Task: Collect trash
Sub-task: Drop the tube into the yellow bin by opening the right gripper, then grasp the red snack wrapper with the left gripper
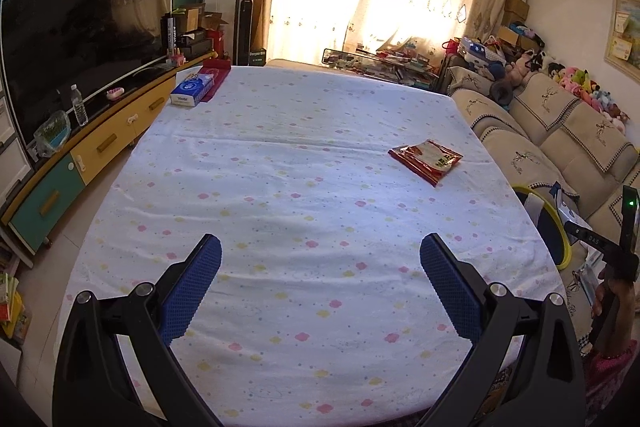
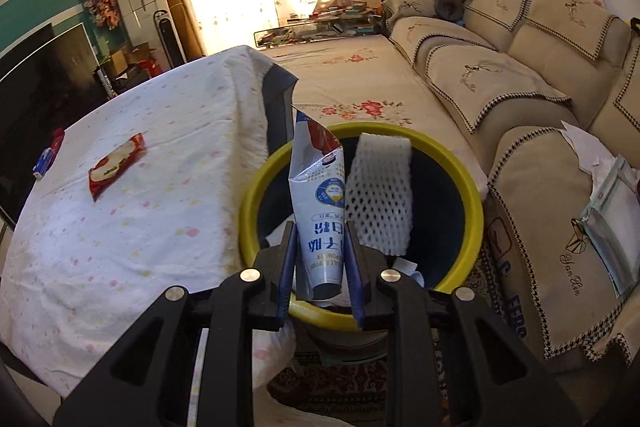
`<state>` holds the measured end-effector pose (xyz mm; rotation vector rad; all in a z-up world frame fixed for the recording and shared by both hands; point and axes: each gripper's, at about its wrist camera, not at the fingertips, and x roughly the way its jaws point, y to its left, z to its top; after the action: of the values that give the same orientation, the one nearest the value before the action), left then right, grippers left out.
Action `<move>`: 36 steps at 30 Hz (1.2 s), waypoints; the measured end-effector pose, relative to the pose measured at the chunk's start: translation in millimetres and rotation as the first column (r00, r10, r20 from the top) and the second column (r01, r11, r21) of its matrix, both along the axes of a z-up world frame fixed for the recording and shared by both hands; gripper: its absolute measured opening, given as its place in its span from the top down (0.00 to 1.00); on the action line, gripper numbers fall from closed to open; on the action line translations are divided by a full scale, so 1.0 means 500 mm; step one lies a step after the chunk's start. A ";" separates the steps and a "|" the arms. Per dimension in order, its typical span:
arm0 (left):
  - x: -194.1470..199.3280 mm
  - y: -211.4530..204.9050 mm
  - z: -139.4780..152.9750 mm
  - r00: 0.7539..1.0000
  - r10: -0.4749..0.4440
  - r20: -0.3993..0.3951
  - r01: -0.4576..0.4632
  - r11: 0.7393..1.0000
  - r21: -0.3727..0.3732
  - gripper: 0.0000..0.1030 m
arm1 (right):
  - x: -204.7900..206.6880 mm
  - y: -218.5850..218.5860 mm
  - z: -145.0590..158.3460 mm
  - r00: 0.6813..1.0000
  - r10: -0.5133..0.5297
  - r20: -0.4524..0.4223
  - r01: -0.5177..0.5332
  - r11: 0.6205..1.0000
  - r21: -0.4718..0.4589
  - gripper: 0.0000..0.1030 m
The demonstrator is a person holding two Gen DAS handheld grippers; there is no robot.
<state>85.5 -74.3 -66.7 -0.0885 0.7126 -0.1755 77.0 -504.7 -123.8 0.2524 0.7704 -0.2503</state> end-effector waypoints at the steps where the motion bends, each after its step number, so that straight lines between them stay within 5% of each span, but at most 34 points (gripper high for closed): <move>1: 0.001 -0.009 0.001 1.000 -0.007 -0.001 0.007 1.000 0.007 0.05 | -0.001 -0.011 -0.006 1.000 -0.009 0.000 0.009 1.000 0.003 0.78; 6: 0.009 -0.048 0.003 0.999 -0.034 -0.004 0.034 0.998 0.045 0.05 | 0.005 -0.038 -0.029 0.999 -0.032 -0.003 0.032 0.999 -0.005 0.76; 10: 0.020 -0.084 0.001 0.997 -0.080 -0.018 0.081 0.995 0.058 0.05 | 0.002 -0.053 -0.037 0.999 -0.038 0.006 0.038 0.999 -0.003 0.55; 17: 0.086 -0.160 -0.010 0.985 -0.168 -0.046 0.171 0.982 0.080 0.05 | -0.020 -0.072 -0.028 0.998 -0.043 0.043 0.041 0.999 0.029 0.50; 23: 0.171 -0.263 -0.031 0.956 -0.287 -0.063 0.294 0.941 0.169 0.05 | -0.025 -0.070 -0.023 0.998 -0.034 0.052 0.032 0.999 0.040 0.48; 28: 0.256 -0.343 -0.074 0.915 -0.369 -0.160 0.395 0.902 0.174 0.05 | -0.029 -0.075 -0.029 0.998 -0.034 0.054 0.030 0.997 0.066 0.47; 36: 0.373 -0.425 -0.102 0.927 -0.351 -0.130 0.374 0.870 0.321 0.05 | -0.030 -0.087 -0.050 0.999 -0.030 0.041 0.024 0.992 0.122 0.47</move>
<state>272.2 -286.9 -117.8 0.3783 0.8140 -0.4091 61.9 -548.1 -148.9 0.3822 0.7416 -0.2233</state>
